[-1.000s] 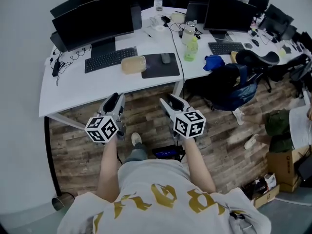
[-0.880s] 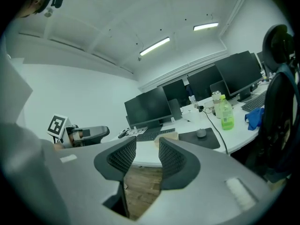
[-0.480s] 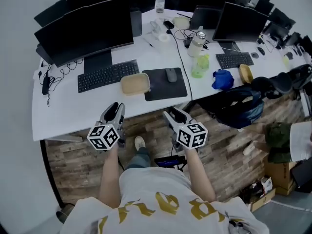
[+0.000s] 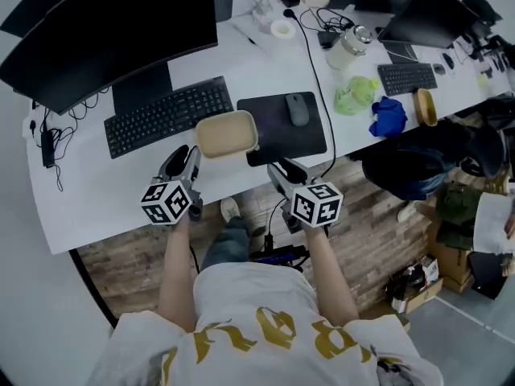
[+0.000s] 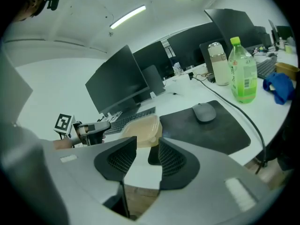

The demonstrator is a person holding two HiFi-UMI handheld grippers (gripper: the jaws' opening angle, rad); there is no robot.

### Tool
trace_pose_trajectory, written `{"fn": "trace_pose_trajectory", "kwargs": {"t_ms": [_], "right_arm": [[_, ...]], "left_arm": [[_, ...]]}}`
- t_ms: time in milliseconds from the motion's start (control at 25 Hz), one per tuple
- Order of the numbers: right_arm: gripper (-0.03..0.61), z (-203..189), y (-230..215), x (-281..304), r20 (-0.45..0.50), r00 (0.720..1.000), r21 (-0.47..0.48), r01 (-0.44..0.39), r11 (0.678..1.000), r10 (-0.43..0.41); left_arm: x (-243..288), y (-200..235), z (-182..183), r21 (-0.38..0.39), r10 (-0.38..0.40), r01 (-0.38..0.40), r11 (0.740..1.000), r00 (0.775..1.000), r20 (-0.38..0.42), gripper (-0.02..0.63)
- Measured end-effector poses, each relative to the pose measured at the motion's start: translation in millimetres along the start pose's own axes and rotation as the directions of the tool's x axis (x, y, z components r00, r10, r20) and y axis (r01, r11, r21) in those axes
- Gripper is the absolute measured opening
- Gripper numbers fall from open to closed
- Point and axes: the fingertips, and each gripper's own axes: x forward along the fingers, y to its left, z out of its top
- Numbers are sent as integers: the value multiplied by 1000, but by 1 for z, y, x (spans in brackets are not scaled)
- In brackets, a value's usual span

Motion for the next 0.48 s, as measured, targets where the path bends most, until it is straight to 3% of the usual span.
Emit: {"fn": "trace_pose_trajectory", "kwargs": {"t_ms": [280,480], "right_arm": [[156,0,-8,42,-45,999,51,-8,999,10],[158,-6,-8,64,-24,996,227,-74,971,81]], "left_arm": [[45,29,5,-77,-57,55,996,998,-35,141],[60,40,10,-181,-111,106,978,994,-18,143]]}}
